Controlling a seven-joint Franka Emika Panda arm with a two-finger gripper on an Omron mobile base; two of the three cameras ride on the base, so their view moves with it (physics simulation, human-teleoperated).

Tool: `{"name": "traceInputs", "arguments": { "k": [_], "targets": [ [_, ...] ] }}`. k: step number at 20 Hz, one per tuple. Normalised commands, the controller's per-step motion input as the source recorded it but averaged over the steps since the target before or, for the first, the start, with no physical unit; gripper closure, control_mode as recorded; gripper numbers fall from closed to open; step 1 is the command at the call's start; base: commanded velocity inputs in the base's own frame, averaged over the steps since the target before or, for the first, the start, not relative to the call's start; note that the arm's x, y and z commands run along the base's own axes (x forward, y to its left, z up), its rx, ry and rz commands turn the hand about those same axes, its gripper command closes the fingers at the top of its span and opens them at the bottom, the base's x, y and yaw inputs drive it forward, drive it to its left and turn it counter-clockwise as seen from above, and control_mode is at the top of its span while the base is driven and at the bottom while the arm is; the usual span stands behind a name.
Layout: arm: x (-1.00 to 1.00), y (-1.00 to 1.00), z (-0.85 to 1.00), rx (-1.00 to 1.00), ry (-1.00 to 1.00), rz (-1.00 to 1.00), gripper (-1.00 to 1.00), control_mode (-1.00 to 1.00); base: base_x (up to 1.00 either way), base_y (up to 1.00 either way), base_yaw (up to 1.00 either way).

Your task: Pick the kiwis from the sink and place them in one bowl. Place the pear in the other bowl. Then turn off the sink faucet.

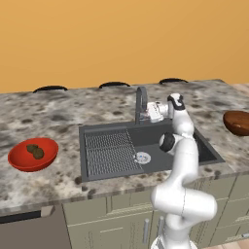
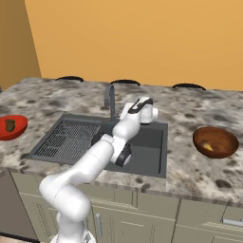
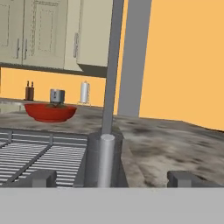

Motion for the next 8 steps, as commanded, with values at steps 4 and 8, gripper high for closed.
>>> {"name": "traceInputs", "arguments": {
  "k": [4, 8],
  "targets": [
    [0.00, 0.51, 0.03, 0.00, 0.00, 0.04, -1.00, -1.00, 0.00, 0.00, 0.00],
    [0.00, 0.47, 0.00, 0.00, 0.00, 0.04, -1.00, -1.00, 0.00, 0.00, 0.00]
  ]
}}
